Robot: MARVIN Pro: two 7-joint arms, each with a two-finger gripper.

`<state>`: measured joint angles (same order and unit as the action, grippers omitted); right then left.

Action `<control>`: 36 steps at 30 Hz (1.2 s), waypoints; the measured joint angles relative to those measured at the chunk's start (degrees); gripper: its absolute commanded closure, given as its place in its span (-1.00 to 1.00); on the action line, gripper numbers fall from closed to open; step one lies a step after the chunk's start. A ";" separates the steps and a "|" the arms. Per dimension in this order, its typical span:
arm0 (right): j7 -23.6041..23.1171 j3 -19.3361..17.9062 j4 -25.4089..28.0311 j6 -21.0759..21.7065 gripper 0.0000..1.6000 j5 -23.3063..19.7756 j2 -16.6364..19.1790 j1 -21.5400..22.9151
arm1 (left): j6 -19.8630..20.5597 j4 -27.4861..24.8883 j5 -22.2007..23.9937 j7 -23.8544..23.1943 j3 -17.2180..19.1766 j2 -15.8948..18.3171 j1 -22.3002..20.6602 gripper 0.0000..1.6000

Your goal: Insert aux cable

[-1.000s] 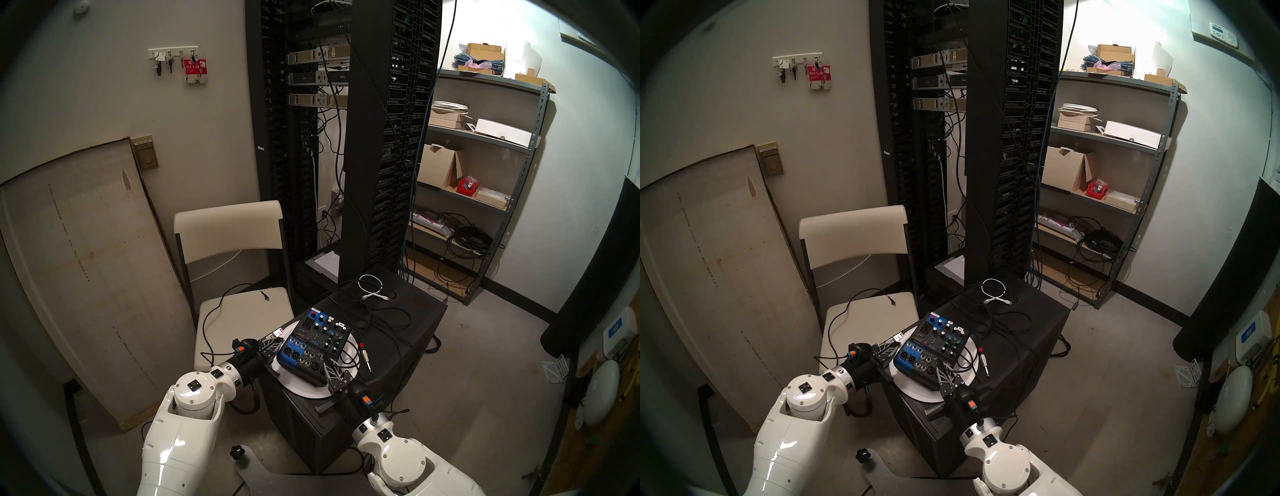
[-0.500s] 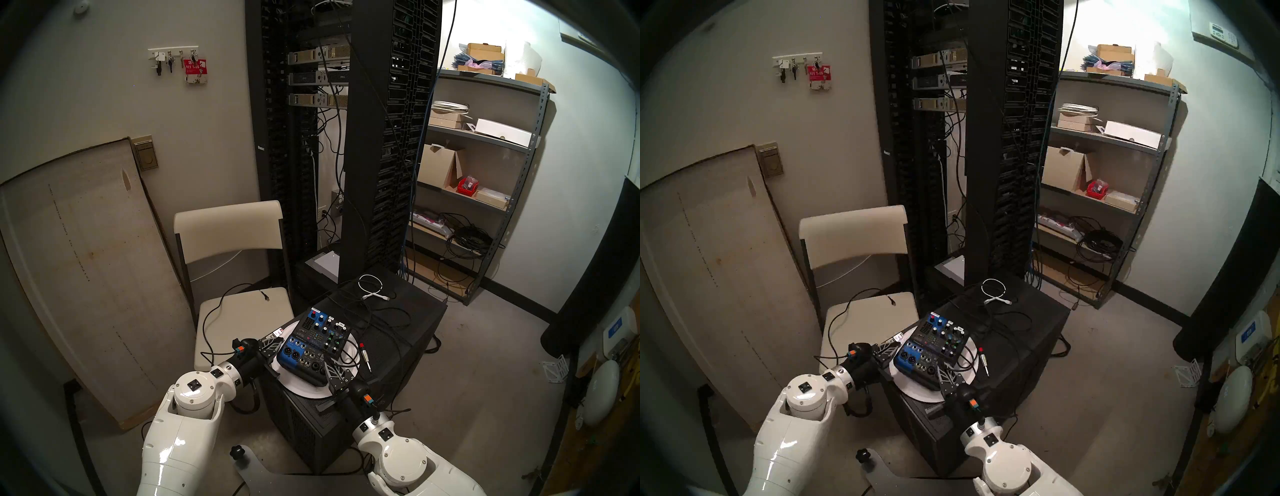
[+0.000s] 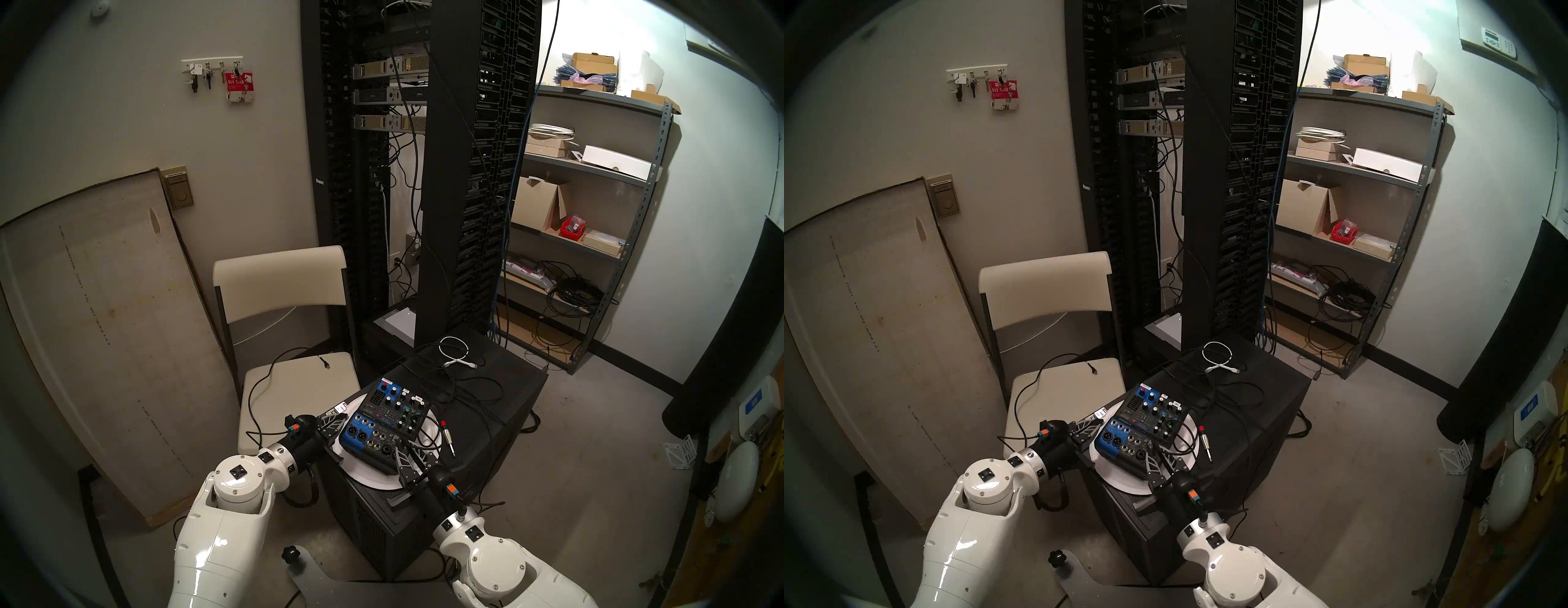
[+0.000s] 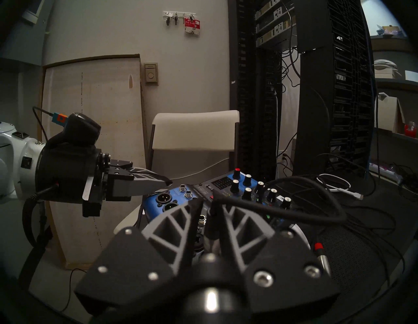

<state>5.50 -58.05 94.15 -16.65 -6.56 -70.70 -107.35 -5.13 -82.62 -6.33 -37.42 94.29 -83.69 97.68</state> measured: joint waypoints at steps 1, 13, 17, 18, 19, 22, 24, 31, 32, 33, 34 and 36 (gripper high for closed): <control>0.04 0.00 0.09 0.03 0.01 -0.03 0.04 -0.07 | 0.00 -0.14 0.03 -0.01 0.00 -0.04 0.00 0.69; 1.09 0.06 0.60 -0.06 -0.65 -0.22 0.57 -0.98 | 0.40 -2.03 0.80 -0.43 0.16 -0.57 -0.04 0.72; 1.47 -0.05 1.20 -0.05 -0.60 -0.40 0.88 -1.39 | 0.72 -3.06 1.23 -0.87 0.32 -0.75 0.06 0.73; 1.57 -0.16 1.47 -0.06 -0.60 -0.51 1.02 -1.58 | 0.81 -3.49 1.42 -1.05 0.41 -0.84 0.16 0.73; 1.63 -0.24 1.64 -0.06 -0.60 -0.56 1.10 -1.68 | 0.85 -3.72 1.53 -1.13 0.45 -0.88 0.23 0.76; 1.91 -0.69 2.69 -0.08 -0.58 -0.77 1.57 -2.24 | 1.04 -4.93 1.98 -1.54 0.64 -1.07 0.65 0.81; 2.17 -1.11 3.83 -0.11 -0.57 -0.92 2.01 -2.77 | 1.18 -6.17 2.46 -1.88 0.84 -1.26 1.12 0.87; 3.19 -2.50 7.16 -0.12 -0.58 -1.41 3.37 -4.66 | 2.19 -10.39 4.08 -2.82 1.64 -2.03 2.67 1.00; 3.51 -2.90 7.78 -0.10 -0.58 -1.55 3.74 -5.23 | 2.57 -11.44 4.48 -2.99 1.83 -2.24 3.10 1.00; 3.57 -2.98 7.89 -0.09 -0.59 -1.58 3.82 -5.35 | 2.64 -11.64 4.55 -3.03 1.87 -2.29 3.19 1.00; 3.83 -3.28 8.25 -0.06 -0.58 -1.68 4.10 -5.81 | 2.90 -12.38 4.81 -3.14 2.05 -2.44 3.55 1.00; 4.30 -3.74 8.70 -0.04 -0.60 -1.80 4.49 -6.54 | 3.22 -13.47 5.19 -3.30 2.34 -2.65 4.13 0.98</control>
<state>9.80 -61.80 102.85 -16.68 -8.37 -66.21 -113.89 -1.91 -96.09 -1.13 -40.71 96.64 -86.34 101.81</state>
